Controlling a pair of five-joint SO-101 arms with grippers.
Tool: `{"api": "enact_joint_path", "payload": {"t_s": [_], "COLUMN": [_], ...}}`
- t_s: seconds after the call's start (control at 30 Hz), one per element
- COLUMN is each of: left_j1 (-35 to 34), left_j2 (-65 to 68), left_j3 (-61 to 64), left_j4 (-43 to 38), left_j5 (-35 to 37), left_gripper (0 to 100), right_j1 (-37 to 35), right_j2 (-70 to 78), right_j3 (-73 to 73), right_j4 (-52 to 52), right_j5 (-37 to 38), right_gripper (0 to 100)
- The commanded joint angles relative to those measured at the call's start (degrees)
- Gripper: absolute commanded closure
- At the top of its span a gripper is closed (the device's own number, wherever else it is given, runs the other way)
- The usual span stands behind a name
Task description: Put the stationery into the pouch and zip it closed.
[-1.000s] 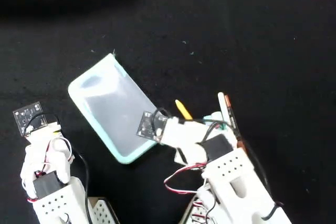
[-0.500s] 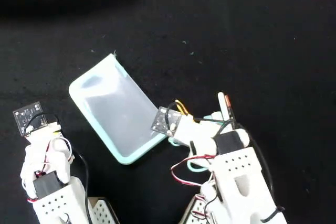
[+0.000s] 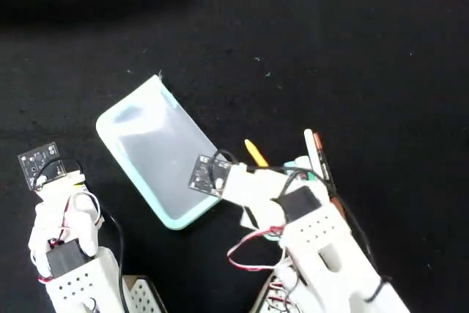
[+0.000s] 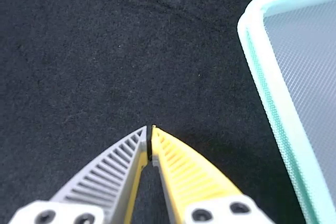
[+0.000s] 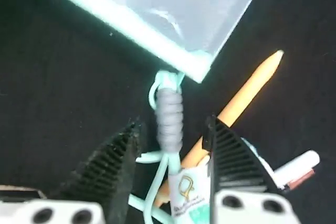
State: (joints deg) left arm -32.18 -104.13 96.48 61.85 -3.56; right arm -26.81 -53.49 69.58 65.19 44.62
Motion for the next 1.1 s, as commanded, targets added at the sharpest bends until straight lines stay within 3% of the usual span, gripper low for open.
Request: {"api": "enact_joint_path", "payload": {"t_s": [0.0, 0.6, 0.67, 0.77, 1.07], "left_j1": [-0.5, -0.5, -0.5, -0.5, -0.5], "left_j2": [-0.2, -0.2, -0.2, -0.2, -0.2], "left_j3": [0.8, 0.8, 0.8, 0.8, 0.8], "left_j4": [-0.1, 0.1, 0.1, 0.1, 0.4], "left_j5": [-0.2, -0.2, -0.2, -0.2, -0.2], "left_gripper": [97, 97, 97, 97, 97], "right_j1": [-1.1, -1.1, -0.9, -0.8, -0.9], "right_j2": [7.1, 45.4, 45.8, 45.7, 29.2], "right_j3": [-1.4, -16.9, -18.0, -19.2, -19.3], "right_j4": [-3.5, -10.6, -9.9, -9.9, -5.2], "right_j5": [-1.0, -4.0, -4.0, -4.1, -8.2], "right_gripper": [80.4, 80.8, 83.2, 99.4, 98.7]}}
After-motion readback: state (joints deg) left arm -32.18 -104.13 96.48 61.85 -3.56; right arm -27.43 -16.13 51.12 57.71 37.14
